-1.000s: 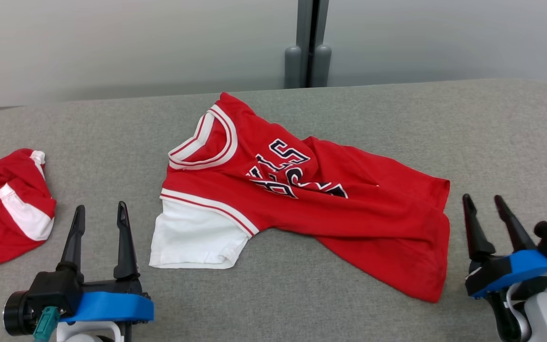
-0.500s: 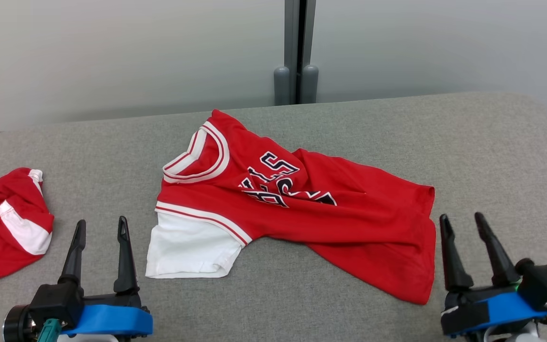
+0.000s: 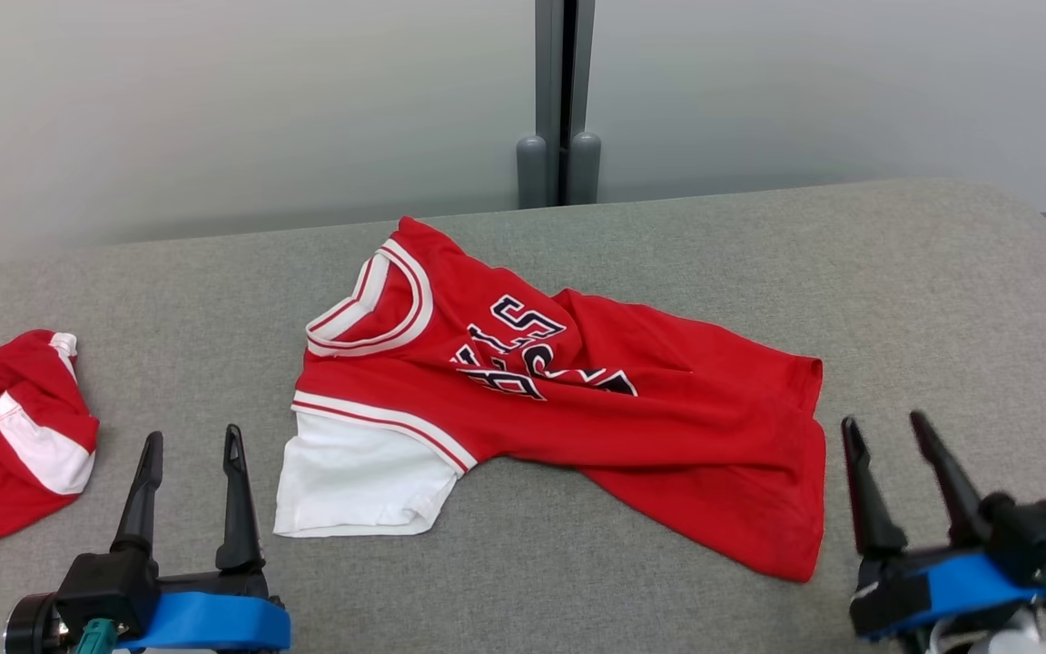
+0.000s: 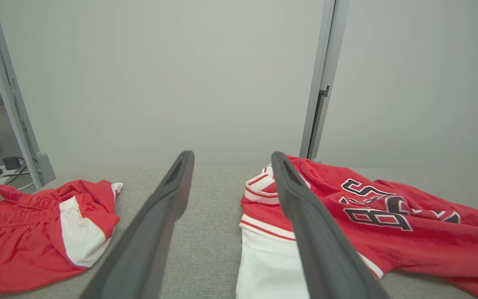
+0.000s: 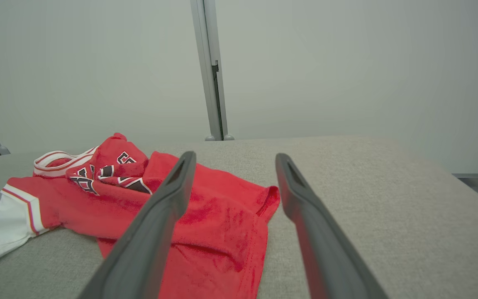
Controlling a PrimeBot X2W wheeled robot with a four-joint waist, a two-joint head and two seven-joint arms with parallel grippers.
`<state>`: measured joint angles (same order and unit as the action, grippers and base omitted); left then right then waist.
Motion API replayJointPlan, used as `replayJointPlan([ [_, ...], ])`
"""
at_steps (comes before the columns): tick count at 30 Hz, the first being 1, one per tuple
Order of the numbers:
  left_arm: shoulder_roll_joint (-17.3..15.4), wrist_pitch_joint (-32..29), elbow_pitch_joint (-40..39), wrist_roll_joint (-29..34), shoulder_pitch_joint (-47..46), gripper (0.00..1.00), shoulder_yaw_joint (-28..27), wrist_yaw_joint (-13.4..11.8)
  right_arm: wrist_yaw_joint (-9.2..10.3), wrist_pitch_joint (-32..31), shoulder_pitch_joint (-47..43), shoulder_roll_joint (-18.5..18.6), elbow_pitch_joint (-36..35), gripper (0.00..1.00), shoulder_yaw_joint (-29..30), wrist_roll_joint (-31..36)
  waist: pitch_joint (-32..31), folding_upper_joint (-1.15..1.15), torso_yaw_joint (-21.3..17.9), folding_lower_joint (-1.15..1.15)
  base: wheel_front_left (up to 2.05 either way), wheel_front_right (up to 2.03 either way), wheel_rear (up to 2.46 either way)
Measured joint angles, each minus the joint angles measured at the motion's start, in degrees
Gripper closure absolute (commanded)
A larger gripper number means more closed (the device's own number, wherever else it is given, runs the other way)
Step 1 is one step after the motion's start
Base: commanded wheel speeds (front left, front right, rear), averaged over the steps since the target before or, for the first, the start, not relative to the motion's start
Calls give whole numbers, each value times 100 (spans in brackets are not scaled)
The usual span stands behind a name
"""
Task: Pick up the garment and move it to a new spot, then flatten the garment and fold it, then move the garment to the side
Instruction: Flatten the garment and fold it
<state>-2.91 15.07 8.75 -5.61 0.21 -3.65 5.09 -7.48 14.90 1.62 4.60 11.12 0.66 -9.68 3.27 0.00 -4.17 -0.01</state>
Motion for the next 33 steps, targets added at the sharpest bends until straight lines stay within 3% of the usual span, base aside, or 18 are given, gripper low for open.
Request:
replayJointPlan([
  [14,-1,-1,-10,-14,-212,0,94,11,0,-478,1922,777,1152,0,140,155,304,0,258,1,0,0,0],
  [23,0,0,-14,-88,-455,0,216,3,-1,-552,2602,1065,2675,0,94,176,687,0,594,1,0,0,0],
  [33,-1,0,4,-137,-623,0,277,-8,-1,-449,3015,1035,4412,0,-197,3,974,0,883,2,0,0,0],
])
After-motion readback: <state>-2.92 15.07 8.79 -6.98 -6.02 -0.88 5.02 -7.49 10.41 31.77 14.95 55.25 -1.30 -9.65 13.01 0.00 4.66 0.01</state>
